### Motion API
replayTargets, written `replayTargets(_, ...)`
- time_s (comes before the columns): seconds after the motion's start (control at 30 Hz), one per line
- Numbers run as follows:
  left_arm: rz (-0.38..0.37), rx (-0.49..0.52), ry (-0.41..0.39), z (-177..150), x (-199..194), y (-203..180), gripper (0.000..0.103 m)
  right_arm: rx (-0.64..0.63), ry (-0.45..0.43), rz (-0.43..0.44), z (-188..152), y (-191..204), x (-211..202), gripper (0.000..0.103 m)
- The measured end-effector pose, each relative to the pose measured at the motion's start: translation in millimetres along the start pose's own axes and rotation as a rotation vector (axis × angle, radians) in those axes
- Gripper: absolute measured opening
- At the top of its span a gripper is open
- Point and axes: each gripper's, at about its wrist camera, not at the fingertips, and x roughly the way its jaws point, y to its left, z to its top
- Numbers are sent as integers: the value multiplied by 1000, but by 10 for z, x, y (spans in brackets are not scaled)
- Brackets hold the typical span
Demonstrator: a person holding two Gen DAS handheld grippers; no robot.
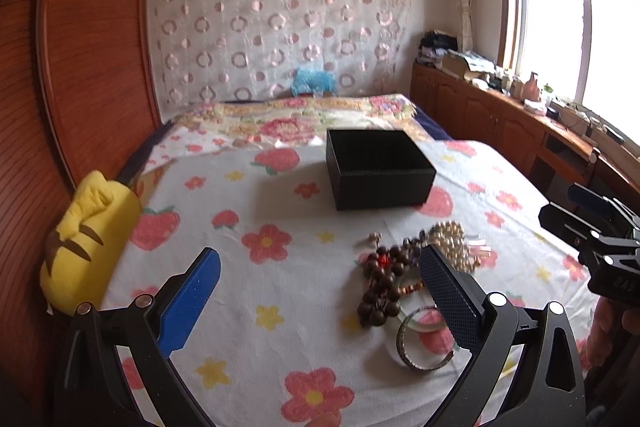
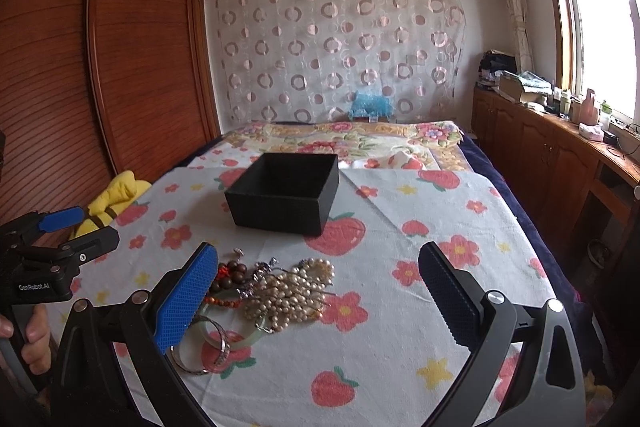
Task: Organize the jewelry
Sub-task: 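Reach the left gripper down and grasp the silver bangle, then grasp the silver hairpins with the right gripper while the left gripper holds the bangle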
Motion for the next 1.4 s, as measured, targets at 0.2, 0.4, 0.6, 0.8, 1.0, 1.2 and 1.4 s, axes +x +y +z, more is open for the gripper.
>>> replayTargets(0.2, -39, 25, 76, -159, 220, 10, 97, -10, 31, -2, -144, -51, 107, 100)
replayTargets(0.4, -123, 44, 158, -280, 404, -45, 76, -25, 66, 2, -252, -84, 195, 97)
replayTargets(0.6, -201, 54, 251, -405, 588, -208, 52, -49, 112, -18, -340, -130, 297, 96)
replayTargets(0.8, -251, 70, 299, -477, 642, -340, 35, -34, 154, -14, -449, -255, 379, 96)
replayTargets(1.0, -267, 90, 328, -533, 712, -423, 5, -88, 186, 7, -448, -207, 495, 95)
replayTargets(1.2, -245, 104, 287, -501, 628, -442, 5, -109, 229, 65, -399, -155, 618, 95)
replayTargets(1.4, -232, 44, 215, -342, 508, -267, 5, -104, 280, 124, -343, -143, 792, 88)
